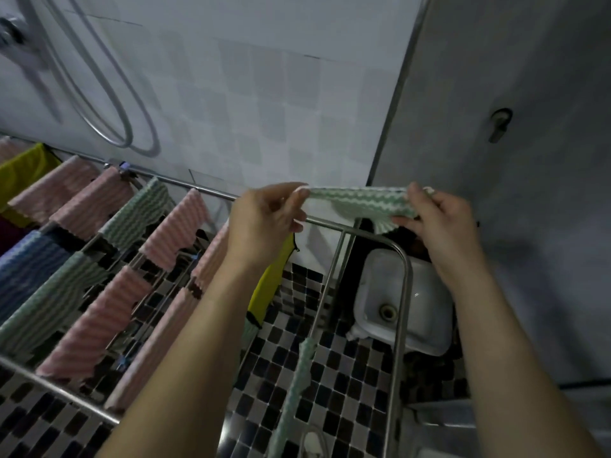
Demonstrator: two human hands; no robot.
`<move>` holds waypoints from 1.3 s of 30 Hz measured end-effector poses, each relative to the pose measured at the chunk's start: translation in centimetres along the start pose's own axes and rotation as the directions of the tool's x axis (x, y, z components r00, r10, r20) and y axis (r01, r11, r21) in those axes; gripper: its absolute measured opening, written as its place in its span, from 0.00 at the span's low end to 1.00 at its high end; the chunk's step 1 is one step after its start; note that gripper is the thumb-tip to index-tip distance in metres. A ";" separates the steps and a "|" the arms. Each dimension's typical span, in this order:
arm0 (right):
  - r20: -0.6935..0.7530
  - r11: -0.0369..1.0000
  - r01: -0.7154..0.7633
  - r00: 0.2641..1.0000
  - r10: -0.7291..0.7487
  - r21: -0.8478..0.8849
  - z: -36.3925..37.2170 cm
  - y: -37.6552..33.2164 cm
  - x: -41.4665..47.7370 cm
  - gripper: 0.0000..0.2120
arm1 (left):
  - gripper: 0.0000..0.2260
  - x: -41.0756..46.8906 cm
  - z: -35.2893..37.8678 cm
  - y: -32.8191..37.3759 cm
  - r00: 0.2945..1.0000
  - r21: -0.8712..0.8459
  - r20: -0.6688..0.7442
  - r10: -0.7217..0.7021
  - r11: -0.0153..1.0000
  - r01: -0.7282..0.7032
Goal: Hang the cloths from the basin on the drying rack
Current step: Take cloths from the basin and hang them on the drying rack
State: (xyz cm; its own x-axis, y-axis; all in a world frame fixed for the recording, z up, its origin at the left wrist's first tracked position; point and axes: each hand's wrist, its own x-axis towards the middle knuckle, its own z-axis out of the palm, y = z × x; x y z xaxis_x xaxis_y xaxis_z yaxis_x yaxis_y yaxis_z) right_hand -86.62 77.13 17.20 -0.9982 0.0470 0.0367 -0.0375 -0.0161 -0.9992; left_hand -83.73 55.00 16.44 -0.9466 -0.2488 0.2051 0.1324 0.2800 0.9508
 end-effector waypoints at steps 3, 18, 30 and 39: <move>-0.003 0.973 -0.046 0.999 0.046 -0.227 0.0 2.9 -2.0 0.16 | 0.06 -2.0 0.8 -3.5 0.984 0.010 0.043 -0.173 0.985 0.173; 0.120 0.716 -0.132 0.949 0.290 -0.685 2.4 13.8 -6.1 0.14 | 0.09 -7.0 2.9 -11.6 0.885 0.465 -0.002 -0.466 0.783 0.413; -0.060 0.763 -0.285 0.949 0.308 -0.580 5.1 12.0 1.4 0.21 | 0.08 -9.4 5.2 -10.5 0.944 0.579 0.210 -0.254 0.811 0.090; -0.157 0.659 -0.322 0.942 0.298 -0.680 5.8 13.0 3.8 0.20 | 0.12 -9.5 6.8 -10.8 0.972 0.587 0.167 -0.166 0.808 0.037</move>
State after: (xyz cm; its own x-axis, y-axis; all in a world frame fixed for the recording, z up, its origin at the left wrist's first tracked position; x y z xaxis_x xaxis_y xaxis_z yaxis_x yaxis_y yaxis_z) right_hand -91.22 71.27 4.42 -0.9439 0.1963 -0.2657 0.3279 0.6536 -0.6821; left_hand -78.16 60.69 2.66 -0.9911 -0.1330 0.0026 -0.1005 0.7619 0.6399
